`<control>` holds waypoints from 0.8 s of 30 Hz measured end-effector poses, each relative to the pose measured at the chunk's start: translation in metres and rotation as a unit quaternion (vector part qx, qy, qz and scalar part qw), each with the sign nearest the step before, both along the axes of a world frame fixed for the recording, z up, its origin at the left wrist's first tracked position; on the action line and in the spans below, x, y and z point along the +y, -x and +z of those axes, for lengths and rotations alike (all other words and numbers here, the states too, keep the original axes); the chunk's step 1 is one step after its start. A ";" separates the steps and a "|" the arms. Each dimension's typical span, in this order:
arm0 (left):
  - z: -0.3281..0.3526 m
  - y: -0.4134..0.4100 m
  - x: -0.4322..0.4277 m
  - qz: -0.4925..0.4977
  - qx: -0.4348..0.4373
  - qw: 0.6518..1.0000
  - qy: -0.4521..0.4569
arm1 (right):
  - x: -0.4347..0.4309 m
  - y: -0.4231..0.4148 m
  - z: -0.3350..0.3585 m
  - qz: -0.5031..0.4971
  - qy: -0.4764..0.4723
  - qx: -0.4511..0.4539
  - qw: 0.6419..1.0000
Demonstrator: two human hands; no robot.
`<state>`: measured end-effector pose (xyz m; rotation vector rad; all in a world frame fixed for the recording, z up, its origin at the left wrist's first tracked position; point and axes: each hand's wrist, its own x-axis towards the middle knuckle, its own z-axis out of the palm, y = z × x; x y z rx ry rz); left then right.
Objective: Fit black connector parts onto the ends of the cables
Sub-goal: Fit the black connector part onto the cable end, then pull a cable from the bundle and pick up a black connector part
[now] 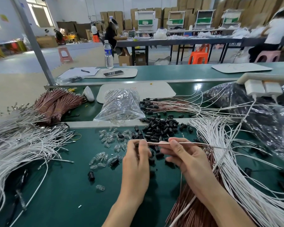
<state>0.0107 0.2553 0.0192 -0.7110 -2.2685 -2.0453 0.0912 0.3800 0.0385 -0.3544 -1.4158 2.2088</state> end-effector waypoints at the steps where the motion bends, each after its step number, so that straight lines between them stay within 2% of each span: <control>1: 0.003 0.003 -0.003 0.011 -0.021 0.999 -0.037 | 0.004 -0.002 0.001 -0.024 0.009 0.000 1.000; 5: 0.011 0.018 -0.017 0.028 -0.110 0.985 -0.133 | 0.014 -0.007 0.005 -0.075 0.030 0.007 0.997; 8: 0.017 0.023 -0.025 0.022 -0.182 0.959 -0.217 | 0.015 -0.008 0.008 -0.088 0.023 0.010 0.996; 12: 0.023 0.024 -0.032 -0.004 -0.240 0.928 -0.286 | 0.021 -0.013 0.014 -0.096 -0.022 0.007 0.995; 16: 0.043 0.025 -0.025 -0.036 -0.259 0.924 -0.280 | 0.036 -0.016 0.046 -0.103 -0.132 0.015 0.986; 19: 0.076 0.048 0.009 -0.063 -0.270 0.918 -0.283 | 0.073 0.007 0.091 -0.095 -0.178 0.019 0.979; 21: 0.106 0.069 0.039 -0.071 -0.301 0.914 -0.264 | 0.105 0.030 0.120 -0.077 -0.173 -0.045 0.981; 24: 0.126 0.090 0.064 -0.082 -0.329 0.923 -0.181 | 0.133 0.039 0.129 -0.035 -0.153 -0.178 0.971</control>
